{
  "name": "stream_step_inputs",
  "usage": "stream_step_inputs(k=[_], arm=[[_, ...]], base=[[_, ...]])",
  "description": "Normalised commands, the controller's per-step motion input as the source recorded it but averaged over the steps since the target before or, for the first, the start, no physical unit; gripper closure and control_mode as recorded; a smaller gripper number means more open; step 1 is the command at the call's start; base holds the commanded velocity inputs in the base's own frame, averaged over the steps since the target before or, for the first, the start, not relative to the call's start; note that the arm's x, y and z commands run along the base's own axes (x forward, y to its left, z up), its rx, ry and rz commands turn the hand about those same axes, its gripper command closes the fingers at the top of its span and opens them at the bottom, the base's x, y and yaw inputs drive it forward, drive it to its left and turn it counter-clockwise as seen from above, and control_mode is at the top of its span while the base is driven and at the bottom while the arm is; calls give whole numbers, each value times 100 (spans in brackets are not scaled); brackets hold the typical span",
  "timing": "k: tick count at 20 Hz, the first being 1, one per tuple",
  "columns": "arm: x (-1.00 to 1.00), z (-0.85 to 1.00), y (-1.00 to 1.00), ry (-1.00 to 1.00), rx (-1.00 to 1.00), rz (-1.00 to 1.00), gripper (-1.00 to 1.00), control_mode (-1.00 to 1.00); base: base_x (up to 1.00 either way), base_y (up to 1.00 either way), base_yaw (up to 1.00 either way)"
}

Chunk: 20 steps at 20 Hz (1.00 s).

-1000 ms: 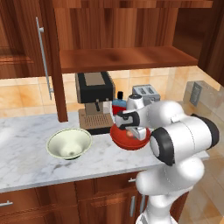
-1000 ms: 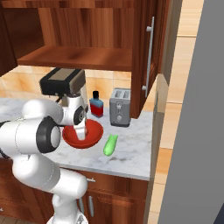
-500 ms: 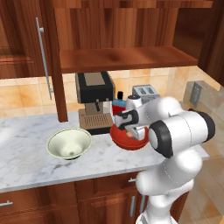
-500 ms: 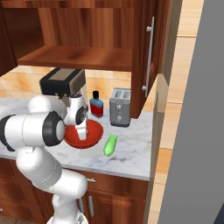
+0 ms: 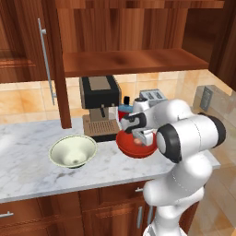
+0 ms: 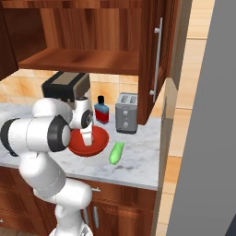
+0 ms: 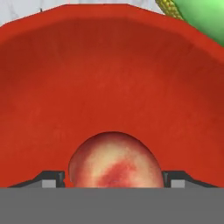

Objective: Pick both bowls and place them on the counter. Then place the corn in one bowl and place the peach in the other bowl.

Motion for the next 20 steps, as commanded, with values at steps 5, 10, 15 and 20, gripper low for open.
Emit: stream_step_inputs(k=[5,10,15,20], arm=[[-18,23,-16,-1,0,0,-100,-100],[-20,31,-17,0,0,0,-100,-100],[-22,40,-23,-3,0,0,-100,-100],[-35,32,-32,-6,0,7,-100,-100]], base=[[0,0,0],[0,0,0],[0,0,0],[0,0,0]])
